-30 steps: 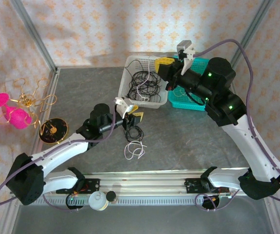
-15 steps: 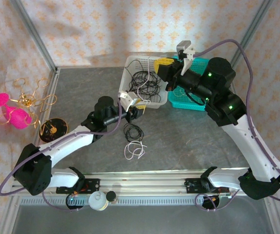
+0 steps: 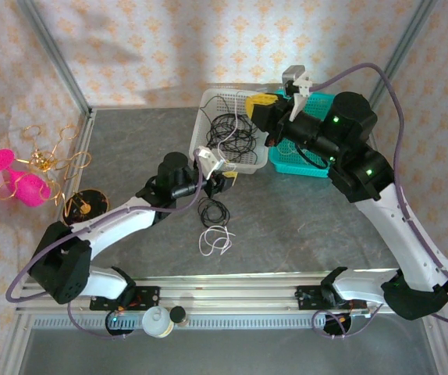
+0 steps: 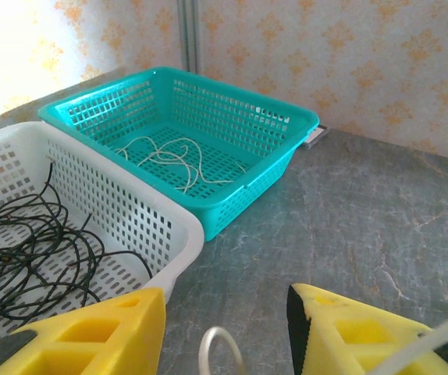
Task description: Untangle the cables
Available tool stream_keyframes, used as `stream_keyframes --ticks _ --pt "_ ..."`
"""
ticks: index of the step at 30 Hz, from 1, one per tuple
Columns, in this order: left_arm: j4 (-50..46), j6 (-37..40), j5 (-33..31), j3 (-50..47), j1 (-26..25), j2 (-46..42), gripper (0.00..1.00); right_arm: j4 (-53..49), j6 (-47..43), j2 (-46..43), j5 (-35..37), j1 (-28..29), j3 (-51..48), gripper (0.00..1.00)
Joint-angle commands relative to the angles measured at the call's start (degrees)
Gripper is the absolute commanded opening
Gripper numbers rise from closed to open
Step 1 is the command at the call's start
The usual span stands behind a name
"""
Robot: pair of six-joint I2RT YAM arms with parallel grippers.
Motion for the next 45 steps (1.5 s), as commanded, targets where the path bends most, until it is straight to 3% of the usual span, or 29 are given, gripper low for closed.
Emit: stream_keyframes --ticks 1,5,14,18,34,42,45 --pt "2.3 1.0 -1.3 1.9 0.4 1.0 0.45 1.5 1.2 -0.7 -1.1 -0.2 2.4 0.0" --pt "3.2 1.3 -2.5 2.2 0.4 3.0 0.43 1.3 1.2 -0.7 -1.1 -0.2 2.8 0.0" --pt "6.7 0.4 -3.7 0.6 0.4 2.4 0.01 1.0 0.8 -0.6 -0.5 -0.2 3.0 0.0" --pt "7.0 0.7 -3.4 -0.7 0.5 1.8 0.0 0.4 0.6 -0.1 2.3 -0.3 3.9 0.0" --pt "12.8 -3.3 -6.3 -10.1 0.7 0.3 0.0 -12.6 2.6 8.4 16.6 -2.7 23.3 0.0" --pt "10.4 -3.2 -2.3 -13.4 0.7 -3.6 0.0 -12.9 -4.8 8.2 22.3 -2.7 22.2 0.0" --pt "7.6 -2.6 -1.7 -13.9 0.7 -5.1 0.0 -12.4 -11.0 7.6 28.1 -2.8 20.7 0.0"
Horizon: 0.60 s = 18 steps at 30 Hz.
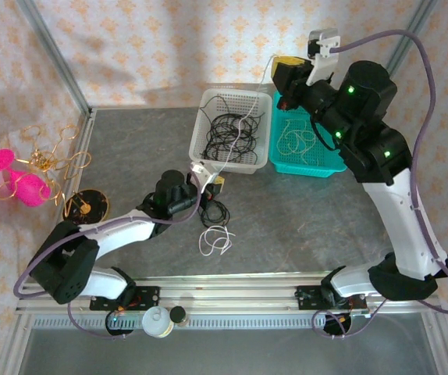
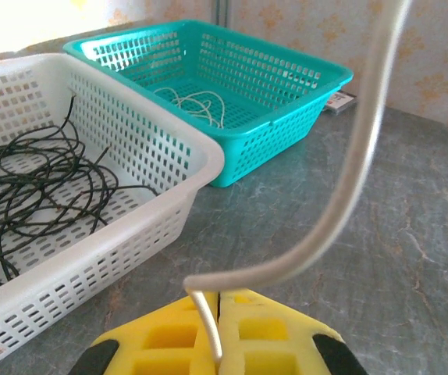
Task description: Untangle the cables
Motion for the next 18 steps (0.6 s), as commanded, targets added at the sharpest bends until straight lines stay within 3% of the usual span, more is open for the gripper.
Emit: stream_keyframes --ticks 1,4,8,15,18 --pt "-1.8 0.3 2.3 -1.5 0.5 -2.7 0.0 1.2 -8.8 -1.4 8.1 -0.4 -1.6 0.0" --pt "-0.8 -0.8 2.4 -3.7 0.5 -4.5 0.0 2.2 -13.3 -1.4 13.2 -1.0 -2.5 0.0" --pt "-1.2 -1.5 2.5 -5.5 0.5 -6.3 0.0 1.9 -16.0 0.3 14.7 -2.1 -0.1 0.0" --pt "-3.3 -1.7 2.1 -7.6 0.5 -8.3 0.0 1.9 -19.9 2.7 15.1 -2.9 1.6 0.0" --pt "-3.0 -2.3 1.7 -9.1 0.5 -9.8 0.0 2.1 -19.8 3.4 13.4 -6.0 2.0 0.0"
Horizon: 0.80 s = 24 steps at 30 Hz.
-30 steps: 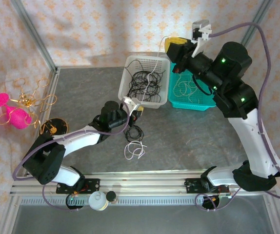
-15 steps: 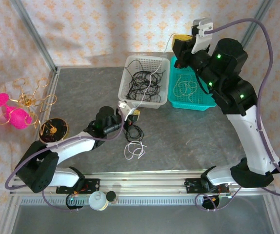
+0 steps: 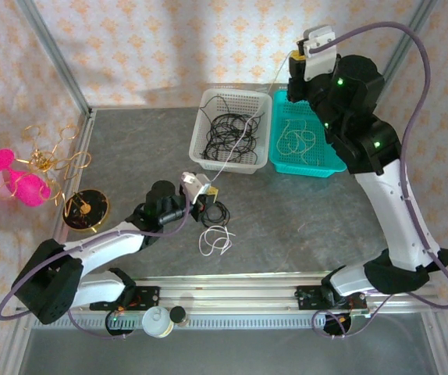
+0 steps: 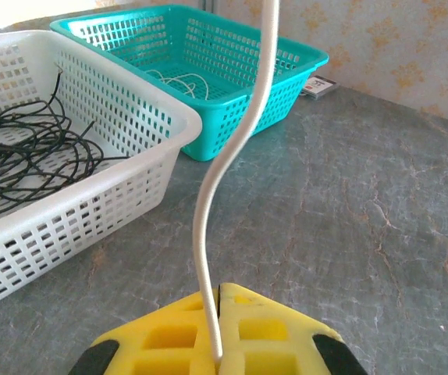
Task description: Untangle the cables
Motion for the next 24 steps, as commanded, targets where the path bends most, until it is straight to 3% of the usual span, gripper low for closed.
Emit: stream_keyframes --ticks 1,7,24 --pt "-0.8 -1.2 0.4 -1.9 0.5 -2.1 0.0 2.2 -1.0 0.5 -1.4 -4.1 2.0 0.0" --pt "-2.2 -1.6 1.0 -2.4 0.4 -2.6 0.0 3.1 1.7 1.3 -8.4 -8.8 2.3 0.0" --pt "-4.2 -2.1 2.8 -3.0 -0.1 -2.1 0.0 4.1 3.0 2.6 -11.4 -13.3 3.6 0.0"
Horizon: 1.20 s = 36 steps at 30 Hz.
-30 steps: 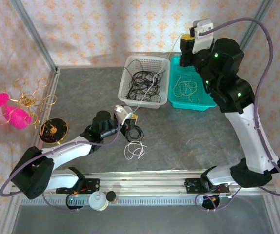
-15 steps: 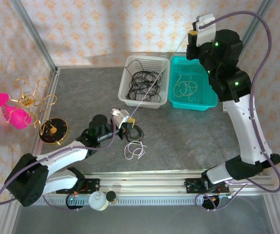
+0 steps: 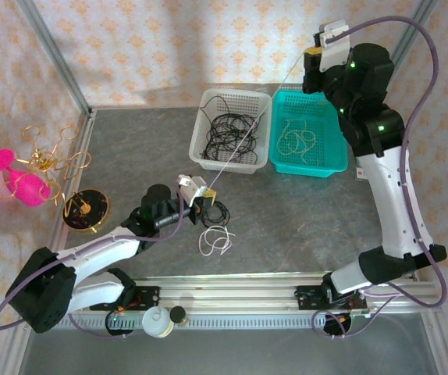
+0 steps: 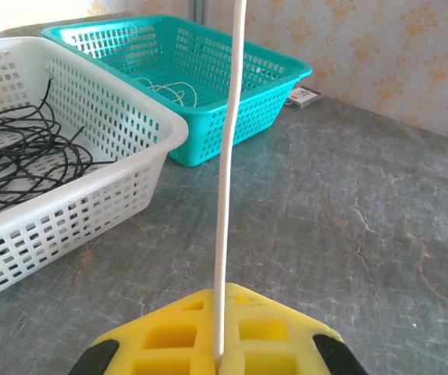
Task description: Untangle the cables
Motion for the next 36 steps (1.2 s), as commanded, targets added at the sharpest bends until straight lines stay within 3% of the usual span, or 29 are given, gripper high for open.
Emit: stream_keyframes --ticks 1,12,19,24,27,29,36 --pt "-4.3 -0.6 1.3 -1.6 -0.1 0.6 0.0 4.6 0.8 -0.1 1.3 -1.5 3.8 0.0" --pt "-4.1 -1.1 -2.0 -1.9 -0.1 -0.8 0.0 2.7 -4.1 2.3 2.6 -2.1 8.7 0.0" --pt "4.6 -6.2 -3.3 2.7 -0.8 2.1 0.05 5.4 -3.1 1.6 -0.7 -2.1 3.7 0.0" --pt "8.0 -8.5 -3.2 10.1 -3.3 9.7 0.28 8.6 -2.8 2.0 0.8 -2.1 3.5 0.0" --pt "10.2 -10.3 -3.4 14.0 -4.7 14.2 0.52 10.5 -3.7 2.8 3.9 -2.1 4.0 0.0" --pt "10.9 -11.0 -3.7 16.1 -5.5 16.6 0.57 11.5 -4.4 3.4 5.5 -2.1 4.2 0.0" --pt "11.2 -12.9 -5.6 17.8 -6.6 19.6 0.9 13.5 -6.4 6.0 13.5 -4.8 4.2 0.0"
